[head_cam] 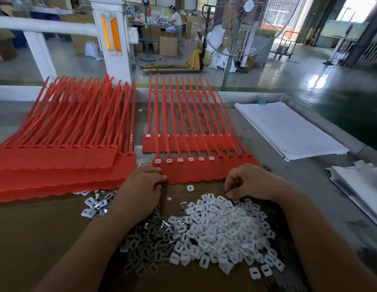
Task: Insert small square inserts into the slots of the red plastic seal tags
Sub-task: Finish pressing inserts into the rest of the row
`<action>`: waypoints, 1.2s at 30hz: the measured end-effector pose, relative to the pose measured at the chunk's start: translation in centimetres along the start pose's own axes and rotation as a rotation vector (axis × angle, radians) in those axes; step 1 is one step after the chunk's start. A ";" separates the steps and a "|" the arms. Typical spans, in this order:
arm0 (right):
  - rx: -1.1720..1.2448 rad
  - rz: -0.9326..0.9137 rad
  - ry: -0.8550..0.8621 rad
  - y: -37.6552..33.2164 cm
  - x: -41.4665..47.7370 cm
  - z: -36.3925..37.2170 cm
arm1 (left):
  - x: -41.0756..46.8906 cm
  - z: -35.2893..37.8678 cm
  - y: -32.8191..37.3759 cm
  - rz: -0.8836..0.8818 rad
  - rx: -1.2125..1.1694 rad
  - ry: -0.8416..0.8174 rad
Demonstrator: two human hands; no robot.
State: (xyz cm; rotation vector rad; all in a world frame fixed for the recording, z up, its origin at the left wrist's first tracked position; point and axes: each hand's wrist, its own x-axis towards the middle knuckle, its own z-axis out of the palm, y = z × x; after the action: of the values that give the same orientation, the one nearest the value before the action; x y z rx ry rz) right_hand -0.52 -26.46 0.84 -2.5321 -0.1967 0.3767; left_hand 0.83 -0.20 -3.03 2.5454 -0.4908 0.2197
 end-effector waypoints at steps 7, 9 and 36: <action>-0.030 -0.018 -0.003 -0.1 -0.2 -0.1 | 0.1 0.0 0.0 0.004 0.005 -0.002; -0.044 -0.023 0.009 0.0 -0.2 -0.1 | 0.1 0.0 -0.1 -0.001 0.001 -0.003; 0.192 0.033 0.500 0.4 5.2 -1.0 | 0.0 -0.1 0.2 0.013 0.008 0.018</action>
State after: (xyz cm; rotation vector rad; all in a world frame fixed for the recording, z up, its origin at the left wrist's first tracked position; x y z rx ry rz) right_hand 4.70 -26.14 0.25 -2.3535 0.0714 -0.2204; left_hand 0.76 -0.27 -2.86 2.5468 -0.5008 0.2500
